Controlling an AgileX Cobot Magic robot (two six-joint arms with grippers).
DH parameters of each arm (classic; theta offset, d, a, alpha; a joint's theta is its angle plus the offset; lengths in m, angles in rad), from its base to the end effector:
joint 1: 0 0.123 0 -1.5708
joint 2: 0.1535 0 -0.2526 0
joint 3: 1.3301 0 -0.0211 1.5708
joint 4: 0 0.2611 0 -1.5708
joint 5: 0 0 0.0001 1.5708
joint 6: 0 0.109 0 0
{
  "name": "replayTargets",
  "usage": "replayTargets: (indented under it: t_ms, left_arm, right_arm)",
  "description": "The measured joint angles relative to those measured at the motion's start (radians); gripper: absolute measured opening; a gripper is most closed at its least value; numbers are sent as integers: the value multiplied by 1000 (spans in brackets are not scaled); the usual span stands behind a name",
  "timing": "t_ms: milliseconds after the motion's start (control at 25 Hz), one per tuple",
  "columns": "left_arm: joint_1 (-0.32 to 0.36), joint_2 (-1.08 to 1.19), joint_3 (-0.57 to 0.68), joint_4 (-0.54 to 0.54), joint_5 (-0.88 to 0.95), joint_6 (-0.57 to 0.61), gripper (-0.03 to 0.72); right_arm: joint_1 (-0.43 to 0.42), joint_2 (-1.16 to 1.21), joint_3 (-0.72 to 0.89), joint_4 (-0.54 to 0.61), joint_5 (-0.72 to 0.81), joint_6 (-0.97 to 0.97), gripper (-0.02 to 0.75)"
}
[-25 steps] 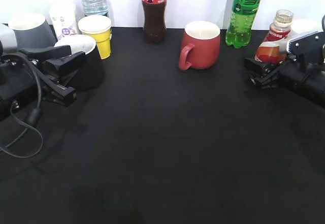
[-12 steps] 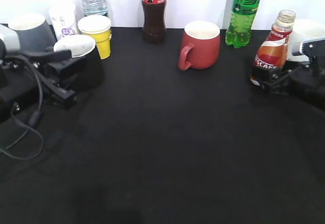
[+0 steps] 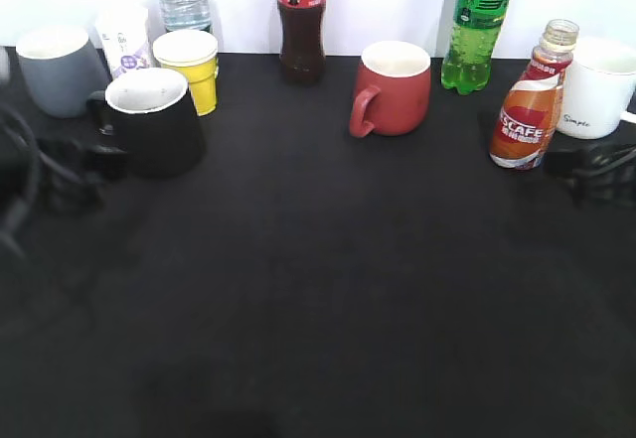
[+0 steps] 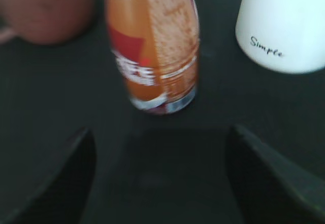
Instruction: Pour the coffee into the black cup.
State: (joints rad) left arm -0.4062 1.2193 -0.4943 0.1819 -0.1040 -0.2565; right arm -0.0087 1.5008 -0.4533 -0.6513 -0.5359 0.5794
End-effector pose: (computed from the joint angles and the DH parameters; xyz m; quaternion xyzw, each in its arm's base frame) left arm 0.2438 -0.1071 0.1765 0.1476 0.8563 -0.1260 0.4786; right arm 0.2783 0.0313 0.1214 -0.0753 0.8545 0.1332 0.4964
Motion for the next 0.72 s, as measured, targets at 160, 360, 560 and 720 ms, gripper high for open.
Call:
replayTargets:
  t_ms: [160,360,560,720]
  left_arm:
    - [0,-138,-185,-72,487,-3,442]
    - [0,-443,-204,-75,732,-3,424]
    - [0,-683,-206,-114,1002,-3,424]
    - [0,-811,-206,-119,1122,66,424]
  right_arm:
    - [0,-186,-4,-257,203,262,591]
    - [0,-453,-19,-157,669,268,591]
    - [0,-762,-84,546,1064,-262,582]
    - [0,-952,-132,906,1274,-510,581]
